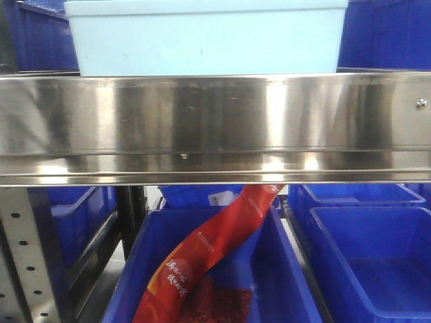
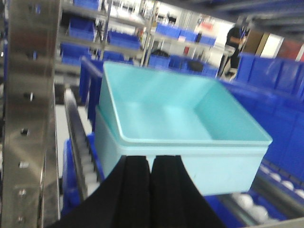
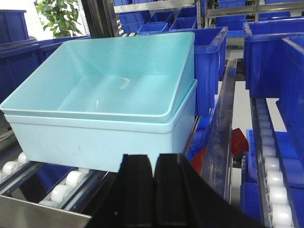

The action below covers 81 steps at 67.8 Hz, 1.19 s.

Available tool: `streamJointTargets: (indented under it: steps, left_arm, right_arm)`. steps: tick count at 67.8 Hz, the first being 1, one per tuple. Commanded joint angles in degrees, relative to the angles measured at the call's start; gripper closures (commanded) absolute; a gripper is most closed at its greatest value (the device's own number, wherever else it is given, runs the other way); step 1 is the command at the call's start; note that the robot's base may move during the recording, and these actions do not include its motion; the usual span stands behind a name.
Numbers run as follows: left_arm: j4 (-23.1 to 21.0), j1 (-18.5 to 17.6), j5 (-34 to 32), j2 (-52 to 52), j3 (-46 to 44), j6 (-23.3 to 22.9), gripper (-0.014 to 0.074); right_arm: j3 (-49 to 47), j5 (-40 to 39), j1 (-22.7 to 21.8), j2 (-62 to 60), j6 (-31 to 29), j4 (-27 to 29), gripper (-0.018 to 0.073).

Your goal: Move two blue bins to right shelf middle

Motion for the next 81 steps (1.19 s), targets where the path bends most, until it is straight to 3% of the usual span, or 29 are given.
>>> streamJointTargets:
  steps: [1,29,36,42,46,51,61,81]
  left_arm:
    - [0.2,0.2,-1.9,-2.0,0.1,0.0,0.0708]
    - [0.2,0.2,-1.9,-3.6,0.1,0.0,0.0708]
    - [0.2,0.2,-1.9,-3.6,0.1,0.0,0.0708]
    - [0.2,0.2,-1.9,-3.6,0.1,0.0,0.0708]
    - [0.2,0.2,-1.9,-3.6,0.1,0.0,0.0708]
    - [0.2,0.2,-1.9,-3.6,0.1,0.0,0.0708]
    - [0.2,0.2,-1.9,-3.6,0.1,0.0,0.0708]
    - [0.2,0.2,-1.9,-3.6,0.1,0.0,0.0708]
  right_arm:
    - [0.1,-1.4,0.0,-0.3,-0.4,-0.7,0.0722]
    - [0.1,-1.1,0.0,-0.8,-0.4,-0.7,0.0722]
    - [2.6,-2.0,-1.7,-2.7,-0.8,-0.7,0.0722]
    - [7.2,-5.6,-6.0,-6.1,-11.7,2.3,0.0722]
    - [10.6,-8.9,-10.3,-8.9,-22.2,8.9,0.0722]
    - [15.0,-13.5,-14.5,-11.5,-28.5,13.4,0.0722]
    - [25.1,-20.8,-19.3,-15.9,-28.5,13.7,0.0722]
    - [37.5,-21.9,-22.5,-25.1,-24.9,12.7,0.0722]
